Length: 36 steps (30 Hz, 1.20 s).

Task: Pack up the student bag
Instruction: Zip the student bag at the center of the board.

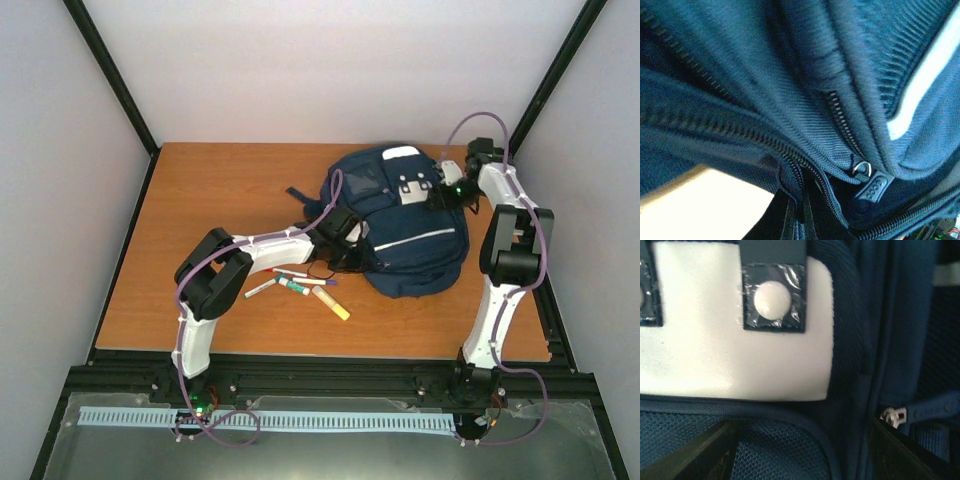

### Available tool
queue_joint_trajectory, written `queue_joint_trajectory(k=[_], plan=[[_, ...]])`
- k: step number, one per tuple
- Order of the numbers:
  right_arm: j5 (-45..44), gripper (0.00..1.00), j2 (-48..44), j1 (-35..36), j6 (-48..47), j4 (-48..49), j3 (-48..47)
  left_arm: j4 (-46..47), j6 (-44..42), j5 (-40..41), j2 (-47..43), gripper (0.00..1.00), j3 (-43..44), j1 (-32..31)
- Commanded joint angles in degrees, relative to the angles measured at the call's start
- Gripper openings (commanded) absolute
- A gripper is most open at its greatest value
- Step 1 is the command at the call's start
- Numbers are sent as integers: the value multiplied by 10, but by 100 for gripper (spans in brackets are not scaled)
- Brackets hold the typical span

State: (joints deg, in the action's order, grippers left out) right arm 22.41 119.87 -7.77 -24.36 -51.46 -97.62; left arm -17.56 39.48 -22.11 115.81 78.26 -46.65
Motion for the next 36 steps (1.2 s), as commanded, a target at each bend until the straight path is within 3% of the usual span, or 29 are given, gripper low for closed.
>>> queue_joint_trajectory(k=[1, 3, 7, 10, 14, 18, 20, 28, 36], plan=[[7, 72, 70, 44, 43, -3, -98, -16, -1, -29, 20, 1, 55, -30], [15, 72, 93, 45, 55, -20, -147, -29, -6, -34, 39, 5, 84, -31], [18, 73, 72, 42, 60, -32, -170, -70, -37, -47, 36, 34, 110, -31], [26, 75, 2, 32, 60, -19, -122, -118, -64, -50, -11, 46, 95, -31], [37, 75, -108, 30, 53, 11, -16, -156, -84, -36, -105, 52, 45, -19], [45, 75, -205, 47, 43, 29, 84, -149, -66, -34, -169, 56, -4, 39], [56, 74, -246, 65, 35, 35, 128, -141, -53, -16, -185, 65, -24, 68], [41, 71, -319, 221, -10, 40, 206, -21, 44, -29, -160, 66, -75, 163], [17, 69, -232, 318, -16, 60, 173, 28, 93, -43, -58, 61, -17, 194]])
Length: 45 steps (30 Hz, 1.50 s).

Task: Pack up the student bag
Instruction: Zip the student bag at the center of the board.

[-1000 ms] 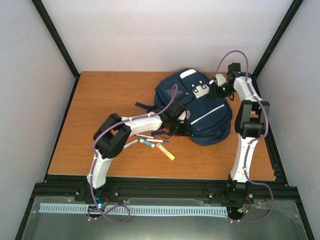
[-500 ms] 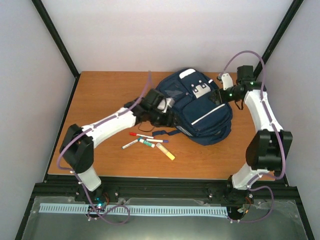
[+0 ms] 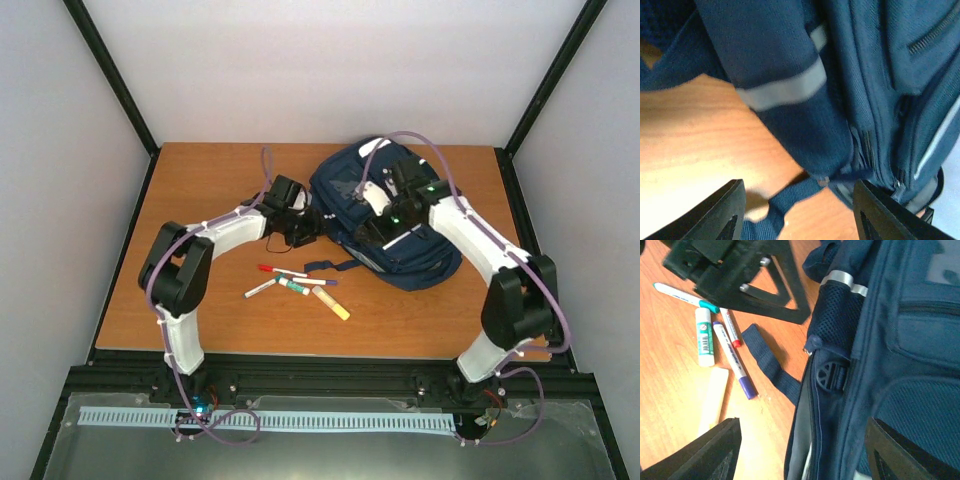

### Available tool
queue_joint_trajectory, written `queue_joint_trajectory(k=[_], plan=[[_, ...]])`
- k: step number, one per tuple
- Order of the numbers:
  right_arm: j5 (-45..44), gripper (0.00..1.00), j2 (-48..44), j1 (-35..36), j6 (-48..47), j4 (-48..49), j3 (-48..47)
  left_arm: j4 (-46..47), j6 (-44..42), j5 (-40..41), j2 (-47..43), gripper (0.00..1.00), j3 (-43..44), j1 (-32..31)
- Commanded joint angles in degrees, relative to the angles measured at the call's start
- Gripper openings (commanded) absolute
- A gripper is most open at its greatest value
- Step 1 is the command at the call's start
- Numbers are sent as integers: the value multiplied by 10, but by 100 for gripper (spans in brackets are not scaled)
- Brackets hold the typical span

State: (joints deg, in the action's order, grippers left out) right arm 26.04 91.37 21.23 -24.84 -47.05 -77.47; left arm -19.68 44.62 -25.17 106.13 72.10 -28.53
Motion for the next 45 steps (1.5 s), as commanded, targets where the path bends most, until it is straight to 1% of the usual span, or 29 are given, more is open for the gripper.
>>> queue_joint_trajectory(k=[1, 5, 10, 15, 19, 22, 24, 27, 37, 42, 45], plan=[[-19, 69, 65, 35, -15, 15, -37, 60, 49, -16, 48, 60, 47, 16], [-48, 68, 94, 59, -57, 37, -48, 89, 67, -29, 74, 58, 64, 18], [-67, 68, 126, 61, -111, 51, -66, 77, 61, -22, 82, 62, 84, 19], [-68, 66, 141, 63, -204, 59, -65, 70, 64, -15, 88, 63, 89, 21], [-76, 62, 155, 66, -266, 64, -66, 75, 71, -24, 109, 59, 102, 28], [-76, 60, 157, 69, -292, 73, -65, 77, 71, -29, 118, 55, 113, 29], [-77, 56, 159, 75, -306, 78, -63, 83, 76, -31, 121, 52, 112, 29], [-80, 52, 162, 85, -319, 94, -62, 90, 79, -35, 122, 48, 108, 29], [-87, 51, 194, 101, -342, 101, -76, 121, 93, -46, 113, 38, 89, 29], [-100, 45, 195, 102, -354, 92, -73, 121, 92, -44, 113, 33, 89, 29], [-109, 39, 191, 102, -360, 89, -70, 123, 93, -45, 114, 30, 90, 29]])
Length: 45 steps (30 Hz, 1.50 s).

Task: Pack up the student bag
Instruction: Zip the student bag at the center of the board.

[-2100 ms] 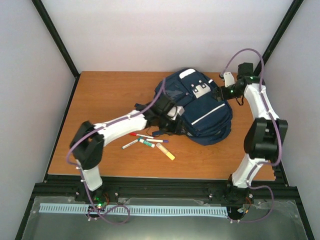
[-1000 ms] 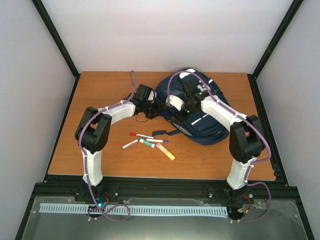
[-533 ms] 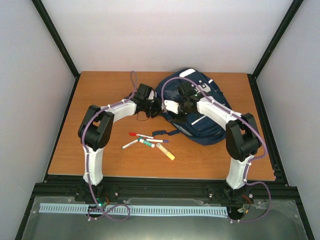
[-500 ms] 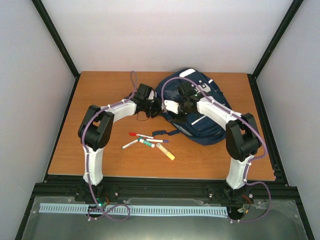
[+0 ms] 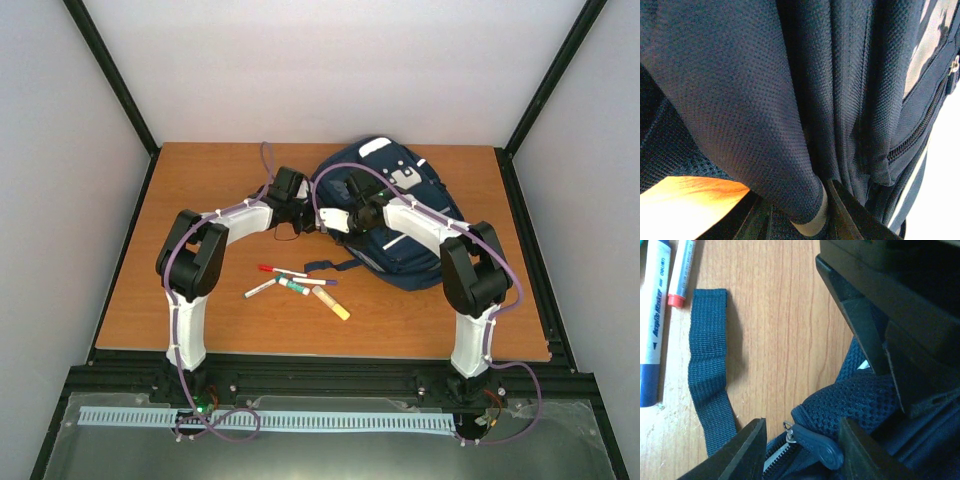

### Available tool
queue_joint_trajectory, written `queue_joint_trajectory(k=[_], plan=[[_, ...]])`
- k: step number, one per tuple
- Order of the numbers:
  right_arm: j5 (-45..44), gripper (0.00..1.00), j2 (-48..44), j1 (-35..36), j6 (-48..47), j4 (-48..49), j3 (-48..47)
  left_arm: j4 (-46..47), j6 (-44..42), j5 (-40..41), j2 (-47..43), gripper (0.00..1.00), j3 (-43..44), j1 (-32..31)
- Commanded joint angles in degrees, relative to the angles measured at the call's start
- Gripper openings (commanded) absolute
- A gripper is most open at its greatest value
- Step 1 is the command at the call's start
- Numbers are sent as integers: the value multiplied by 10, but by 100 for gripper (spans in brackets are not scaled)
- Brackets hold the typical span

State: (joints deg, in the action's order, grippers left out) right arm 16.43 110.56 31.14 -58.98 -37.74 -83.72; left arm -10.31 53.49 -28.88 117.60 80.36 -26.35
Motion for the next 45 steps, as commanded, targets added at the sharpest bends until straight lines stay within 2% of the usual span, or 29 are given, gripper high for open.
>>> queue_joint_trajectory(k=[1, 7, 9, 14, 32, 45], plan=[[-16, 36, -4, 3, -19, -3, -5, 30, 4, -8, 0, 30, 7, 7], [-23, 7, -14, 3, -17, 4, -2, 33, 5, -8, 4, 23, 7, 7], [-17, 3, -19, 3, -17, 1, -1, 34, 5, -7, 6, 17, 9, 7], [-6, 3, -43, 9, -16, -26, 7, 37, 9, 0, 15, 1, 14, 9], [-54, 3, -217, 10, -10, -50, 197, 60, 11, 2, 10, 1, -16, 33], [-51, 3, -331, -59, 9, -85, 293, 73, 11, -4, 4, 1, -39, 46]])
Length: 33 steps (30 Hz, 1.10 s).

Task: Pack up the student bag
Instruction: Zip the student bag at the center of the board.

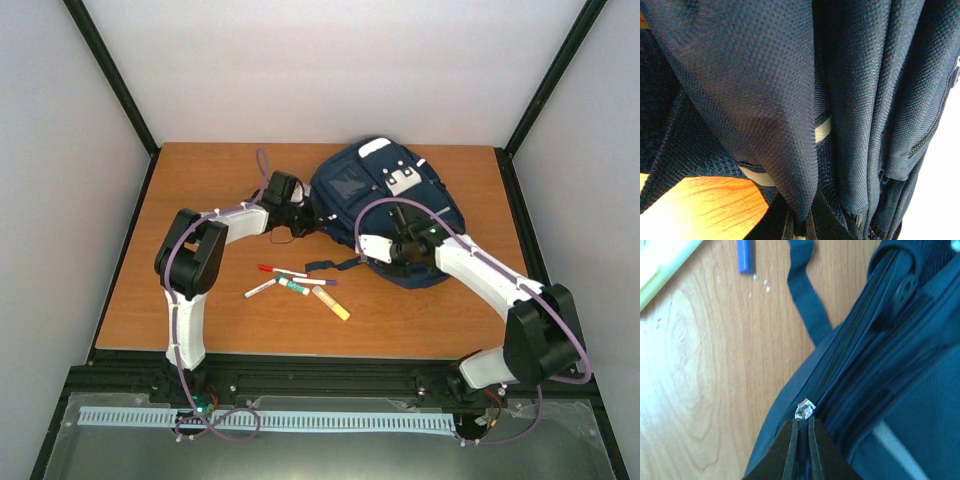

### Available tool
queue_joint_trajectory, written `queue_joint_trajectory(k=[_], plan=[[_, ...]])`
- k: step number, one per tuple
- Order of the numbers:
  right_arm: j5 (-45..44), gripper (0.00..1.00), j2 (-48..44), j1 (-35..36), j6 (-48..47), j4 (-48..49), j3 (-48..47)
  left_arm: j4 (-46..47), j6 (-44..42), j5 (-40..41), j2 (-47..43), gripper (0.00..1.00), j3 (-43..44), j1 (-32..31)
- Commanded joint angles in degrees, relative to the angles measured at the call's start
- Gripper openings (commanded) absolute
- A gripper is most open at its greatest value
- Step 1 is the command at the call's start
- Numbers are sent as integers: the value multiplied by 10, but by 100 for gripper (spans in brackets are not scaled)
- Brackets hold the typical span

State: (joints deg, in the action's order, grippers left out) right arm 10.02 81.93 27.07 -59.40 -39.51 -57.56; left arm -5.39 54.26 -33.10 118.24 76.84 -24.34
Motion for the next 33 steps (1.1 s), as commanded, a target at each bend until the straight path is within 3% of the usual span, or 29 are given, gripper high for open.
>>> queue_joint_trajectory(k=[1, 11, 19, 26, 31, 33], plan=[[12, 3, -55, -23, 14, -66, 42, 25, 4, 38, -4, 1, -6, 26], [22, 3, -115, -41, 46, -9, 122, 58, 14, 17, -23, 1, -46, 26], [-41, 3, -115, -53, 24, 64, 183, 57, 4, 24, -86, 1, -109, 26], [-17, 3, -97, -128, -24, 124, 185, 66, 7, 22, -133, 1, -170, 25], [24, 3, -94, -192, -35, 98, 156, 47, -11, 14, -139, 1, -168, -4], [35, 3, -119, -198, -43, 82, 159, 26, -26, 20, -144, 6, -162, -15]])
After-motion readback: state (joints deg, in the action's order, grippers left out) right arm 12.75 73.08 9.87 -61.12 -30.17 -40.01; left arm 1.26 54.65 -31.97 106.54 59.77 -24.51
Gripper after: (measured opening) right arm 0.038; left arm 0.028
